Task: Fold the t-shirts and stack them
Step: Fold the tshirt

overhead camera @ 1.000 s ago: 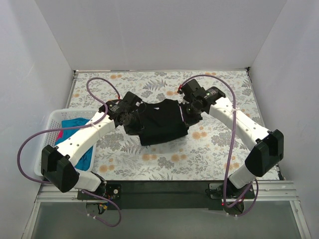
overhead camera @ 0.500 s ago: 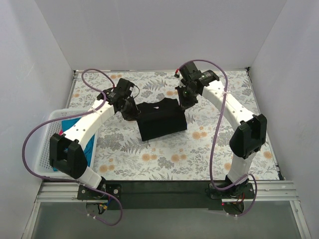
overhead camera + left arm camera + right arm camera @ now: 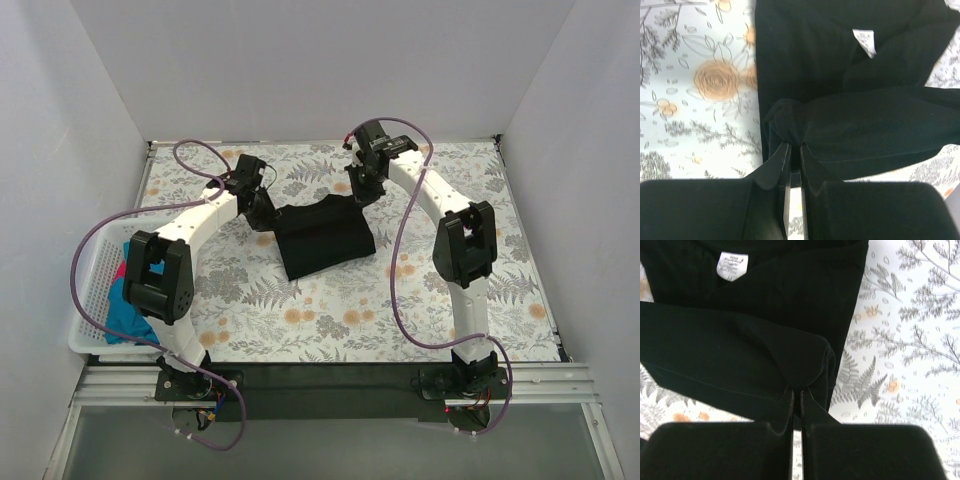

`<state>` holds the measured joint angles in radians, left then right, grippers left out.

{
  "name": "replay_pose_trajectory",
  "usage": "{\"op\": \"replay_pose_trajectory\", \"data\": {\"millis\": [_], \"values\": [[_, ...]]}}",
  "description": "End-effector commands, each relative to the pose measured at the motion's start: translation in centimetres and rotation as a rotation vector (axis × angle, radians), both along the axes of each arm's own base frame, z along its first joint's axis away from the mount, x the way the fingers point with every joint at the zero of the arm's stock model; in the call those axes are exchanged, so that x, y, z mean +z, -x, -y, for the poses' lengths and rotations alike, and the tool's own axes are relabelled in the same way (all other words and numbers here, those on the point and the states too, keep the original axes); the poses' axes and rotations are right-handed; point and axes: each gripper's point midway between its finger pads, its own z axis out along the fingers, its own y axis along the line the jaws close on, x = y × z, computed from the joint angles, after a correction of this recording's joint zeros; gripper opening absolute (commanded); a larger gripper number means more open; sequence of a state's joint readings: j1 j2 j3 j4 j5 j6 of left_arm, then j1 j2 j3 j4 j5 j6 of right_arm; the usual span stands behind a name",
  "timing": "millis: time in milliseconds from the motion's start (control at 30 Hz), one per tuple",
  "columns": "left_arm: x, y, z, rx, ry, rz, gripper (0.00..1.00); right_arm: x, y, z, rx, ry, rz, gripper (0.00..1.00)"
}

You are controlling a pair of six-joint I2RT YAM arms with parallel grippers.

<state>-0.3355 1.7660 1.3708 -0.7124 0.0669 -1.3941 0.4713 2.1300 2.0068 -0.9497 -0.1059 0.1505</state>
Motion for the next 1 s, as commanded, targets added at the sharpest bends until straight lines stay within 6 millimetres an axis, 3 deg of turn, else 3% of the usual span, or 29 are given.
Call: {"op": "replay_pose_trajectory", "data": {"millis": [0,200,267,800,933,967], "values": [[-0.2,-2.2,-1.6,0.037,-0.034,0.079,0.00,0.8,-3.6,0.1,0.016,-0.020,0.129,0.01],[-1.0,-3.1,-1.4,0.038,-0.019,0.132,0.00,0.1,-5.2,-0.8,0.053,-0.056,0.214,0.01],[-2.0,-3.3,-2.2,0.065,-0.050,0.136,0.00,-0.1,-5.8,-0.9,0.058,-0.061,0.246,0.01],[-5.3,-4.1,-3.3,0.180,-0.062,0.166,0.00,-5.0,-6.0,-0.2,0.066,-0.074,0.259,0.01],[-5.0,-4.8,-2.9,0.166,-0.053,0.179,0.00,-4.9,-6.3,0.3,0.035,-0.078,0.269,0.01],[-4.7,-4.9,-2.8,0.162,-0.050,0.186,0.00,-4.1,-6.4,0.3,0.029,-0.088,0.287,0.01]]}}
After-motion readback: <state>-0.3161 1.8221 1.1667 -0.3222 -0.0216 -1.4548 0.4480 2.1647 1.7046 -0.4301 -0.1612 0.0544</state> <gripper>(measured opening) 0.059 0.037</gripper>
